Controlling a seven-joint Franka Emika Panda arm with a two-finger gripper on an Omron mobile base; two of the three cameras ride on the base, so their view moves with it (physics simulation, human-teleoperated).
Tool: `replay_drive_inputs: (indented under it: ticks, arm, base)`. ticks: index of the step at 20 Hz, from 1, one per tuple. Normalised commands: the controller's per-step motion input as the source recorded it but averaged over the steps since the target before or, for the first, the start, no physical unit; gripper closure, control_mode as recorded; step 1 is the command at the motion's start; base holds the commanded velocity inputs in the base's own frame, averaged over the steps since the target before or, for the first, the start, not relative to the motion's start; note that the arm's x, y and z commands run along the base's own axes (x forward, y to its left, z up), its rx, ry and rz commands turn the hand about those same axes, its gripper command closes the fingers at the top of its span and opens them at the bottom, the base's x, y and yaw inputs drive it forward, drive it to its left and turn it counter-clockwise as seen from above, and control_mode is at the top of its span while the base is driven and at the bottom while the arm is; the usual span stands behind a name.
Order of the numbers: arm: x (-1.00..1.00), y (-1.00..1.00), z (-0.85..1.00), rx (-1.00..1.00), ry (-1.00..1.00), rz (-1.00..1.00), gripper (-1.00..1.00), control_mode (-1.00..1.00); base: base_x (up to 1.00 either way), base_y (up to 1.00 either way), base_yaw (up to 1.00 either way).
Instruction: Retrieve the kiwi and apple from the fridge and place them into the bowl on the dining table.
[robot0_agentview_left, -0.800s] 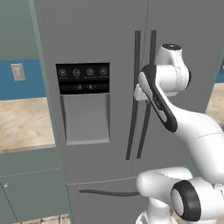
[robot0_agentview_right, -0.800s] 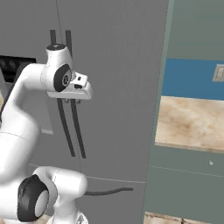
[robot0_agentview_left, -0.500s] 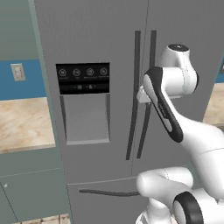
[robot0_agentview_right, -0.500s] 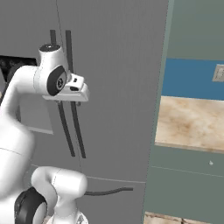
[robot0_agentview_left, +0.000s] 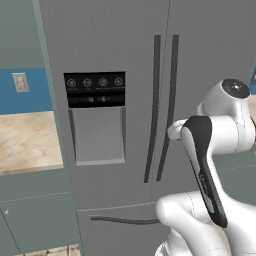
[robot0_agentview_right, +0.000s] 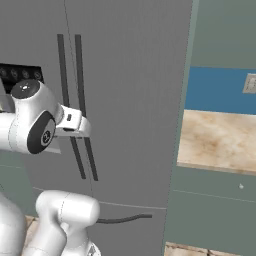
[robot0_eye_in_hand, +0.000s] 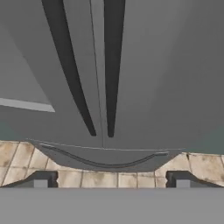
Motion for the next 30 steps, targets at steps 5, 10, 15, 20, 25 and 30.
replay_drive_inputs:
  ticks: [5,10,15,20,25,30]
  arm:
    - [-0.49,0.0,-0.14,0.0,-0.21,0.0,-1.0,-1.0]
    - [-0.31,0.0,-0.12,0.0,-0.14,0.0,-1.0,-1.0]
    - [0.0,0.0,0.0,0.0,0.0,0.0,-1.0,1.0]
    - [0.0,0.0,0.0,0.0,0.0,0.0,-1.0,1.0]
    - [0.0,0.0,0.0,0.0,0.0,0.0,-1.0,1.0]
    - [0.0,0.0,0.0,0.0,0.0,0.0,-1.0,1.0]
  base:
    - [0.0,0.0,0.0]
    - [0.0,0.0,0.0]
    - [-0.01,0.0,0.0]
    - [-0.46,0.0,0.0]
    - [-0.66,0.0,0.0]
    - [-0.53,0.02,0.0]
